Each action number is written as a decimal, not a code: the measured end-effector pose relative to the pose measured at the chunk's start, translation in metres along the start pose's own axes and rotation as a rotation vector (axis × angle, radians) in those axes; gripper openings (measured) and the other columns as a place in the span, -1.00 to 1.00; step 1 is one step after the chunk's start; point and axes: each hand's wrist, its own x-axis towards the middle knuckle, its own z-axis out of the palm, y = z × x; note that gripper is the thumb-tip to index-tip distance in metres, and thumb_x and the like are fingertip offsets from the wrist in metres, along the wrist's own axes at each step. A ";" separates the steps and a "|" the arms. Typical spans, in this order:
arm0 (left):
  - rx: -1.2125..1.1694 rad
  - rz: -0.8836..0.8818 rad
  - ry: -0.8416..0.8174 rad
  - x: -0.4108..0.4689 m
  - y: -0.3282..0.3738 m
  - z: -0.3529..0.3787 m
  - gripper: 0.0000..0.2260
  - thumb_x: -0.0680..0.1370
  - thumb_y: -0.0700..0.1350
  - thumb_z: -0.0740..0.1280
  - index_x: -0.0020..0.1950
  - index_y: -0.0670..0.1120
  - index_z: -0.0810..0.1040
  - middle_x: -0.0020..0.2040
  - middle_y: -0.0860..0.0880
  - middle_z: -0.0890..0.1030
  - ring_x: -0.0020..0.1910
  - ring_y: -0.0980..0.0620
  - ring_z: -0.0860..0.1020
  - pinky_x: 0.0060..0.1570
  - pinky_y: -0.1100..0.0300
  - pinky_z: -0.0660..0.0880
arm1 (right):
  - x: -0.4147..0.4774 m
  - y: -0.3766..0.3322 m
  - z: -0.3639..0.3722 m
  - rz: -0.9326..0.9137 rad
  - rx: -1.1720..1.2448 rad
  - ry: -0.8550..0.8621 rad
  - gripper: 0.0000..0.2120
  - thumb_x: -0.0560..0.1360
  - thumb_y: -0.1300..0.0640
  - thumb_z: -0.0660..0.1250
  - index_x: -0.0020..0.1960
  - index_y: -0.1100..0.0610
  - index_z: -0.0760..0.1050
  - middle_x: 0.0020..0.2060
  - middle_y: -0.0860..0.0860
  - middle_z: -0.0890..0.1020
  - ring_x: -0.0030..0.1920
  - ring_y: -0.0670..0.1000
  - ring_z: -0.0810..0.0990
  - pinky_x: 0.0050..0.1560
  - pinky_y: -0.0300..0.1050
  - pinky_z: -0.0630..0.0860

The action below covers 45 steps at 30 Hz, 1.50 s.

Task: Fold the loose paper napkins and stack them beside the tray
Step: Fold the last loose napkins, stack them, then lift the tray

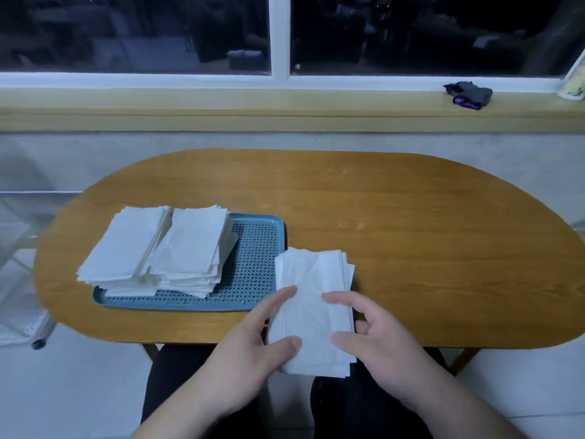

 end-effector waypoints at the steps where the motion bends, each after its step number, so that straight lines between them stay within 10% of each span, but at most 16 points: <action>1: 0.028 0.004 0.028 0.000 0.003 -0.009 -0.46 0.53 -0.08 0.45 0.35 0.43 0.39 0.19 0.42 0.57 0.16 0.34 0.55 0.19 0.33 0.43 | 0.006 -0.006 0.006 0.004 0.028 -0.016 -0.52 0.53 0.38 0.33 0.16 -0.21 0.58 -0.02 0.04 0.73 -0.10 0.03 0.72 -0.15 -0.20 0.57; 7: 0.112 -0.050 0.193 0.019 0.012 -0.055 -0.48 0.50 0.01 0.40 0.30 0.52 0.36 -0.07 -0.08 0.65 -0.12 -0.02 0.59 0.05 0.16 0.51 | 0.062 -0.035 0.042 -0.040 0.018 0.000 -0.52 0.52 0.34 0.32 0.18 -0.23 0.56 -0.45 0.01 0.47 -0.35 0.08 0.31 -0.37 -0.13 0.27; 11: 0.220 -0.077 0.289 0.033 0.023 -0.076 -0.52 0.54 0.01 0.35 0.38 0.41 0.36 -0.30 0.05 0.53 -0.32 0.20 0.51 -0.29 0.34 0.40 | 0.100 -0.052 0.059 -0.062 0.013 0.039 -0.50 0.44 0.32 0.34 0.15 -0.24 0.60 -0.03 -0.14 0.69 -0.11 0.10 0.63 0.02 0.05 0.57; 14: 0.241 -0.124 0.321 0.038 0.023 -0.085 -0.59 0.55 0.03 0.33 0.35 0.38 0.40 -0.11 -0.01 0.67 -0.18 0.09 0.60 -0.32 0.33 0.46 | 0.120 -0.057 0.069 -0.022 0.081 0.057 -0.51 0.45 0.39 0.32 0.17 -0.13 0.60 0.12 -0.06 0.67 0.03 -0.07 0.68 0.12 -0.06 0.61; 18: 0.253 -0.149 0.368 0.038 0.020 -0.098 -0.68 0.57 0.05 0.31 0.31 0.30 0.47 0.09 0.17 0.63 -0.07 0.20 0.63 -0.27 0.31 0.51 | 0.130 -0.058 0.076 0.031 -0.063 0.094 -0.52 0.47 0.35 0.29 0.23 -0.13 0.55 0.10 0.07 0.66 0.15 0.27 0.57 0.14 0.17 0.52; 24: 0.271 -0.103 0.425 0.036 0.012 -0.110 -0.76 0.58 0.05 0.33 0.24 0.18 0.57 0.08 0.29 0.59 -0.11 0.36 0.51 -0.15 0.34 0.42 | 0.140 -0.051 0.076 0.025 -0.147 0.109 -0.55 0.50 0.30 0.27 0.31 -0.08 0.49 -0.42 -0.03 0.50 -0.60 -0.11 0.27 -0.55 -0.28 0.22; 28: 0.278 -0.058 0.487 0.035 0.008 -0.119 -0.81 0.58 0.03 0.33 0.18 0.15 0.60 0.00 0.25 0.61 -0.07 0.33 0.51 -0.25 0.49 0.37 | 0.143 -0.047 0.080 -0.034 -0.399 0.147 -0.55 0.53 0.15 0.29 0.39 -0.11 0.44 0.23 -0.11 0.43 -0.48 -0.17 0.52 -0.43 -0.37 0.40; 34: 0.407 0.014 0.629 0.037 -0.009 -0.153 -0.82 0.56 0.01 0.37 0.15 0.13 0.64 0.14 0.17 0.54 0.06 0.20 0.48 0.01 0.31 0.39 | 0.150 -0.042 0.082 -0.087 -0.623 0.209 -0.54 0.53 0.01 0.29 0.43 -0.13 0.43 0.39 -0.14 0.29 0.33 0.03 0.38 0.35 -0.04 0.40; 40: 0.518 -0.242 0.705 0.053 -0.042 -0.207 -0.52 0.52 0.08 0.39 0.45 0.13 0.44 0.49 -0.17 0.33 0.47 -0.19 0.30 0.44 -0.13 0.27 | 0.156 -0.037 0.095 -0.048 -0.509 0.196 -0.43 0.51 -0.04 0.31 0.51 -0.14 0.29 0.53 -0.16 0.08 0.02 0.08 0.61 -0.05 -0.11 0.53; 45: 0.382 -0.394 0.558 0.059 -0.044 -0.216 -0.38 0.50 0.08 0.40 0.53 0.21 0.29 0.38 -0.10 0.46 -0.08 -0.04 0.57 -0.13 0.08 0.50 | 0.158 -0.035 0.098 0.006 -0.471 0.191 -0.35 0.53 -0.08 0.32 0.57 -0.15 0.18 0.59 -0.22 -0.11 -0.20 -0.12 0.61 -0.23 -0.18 0.50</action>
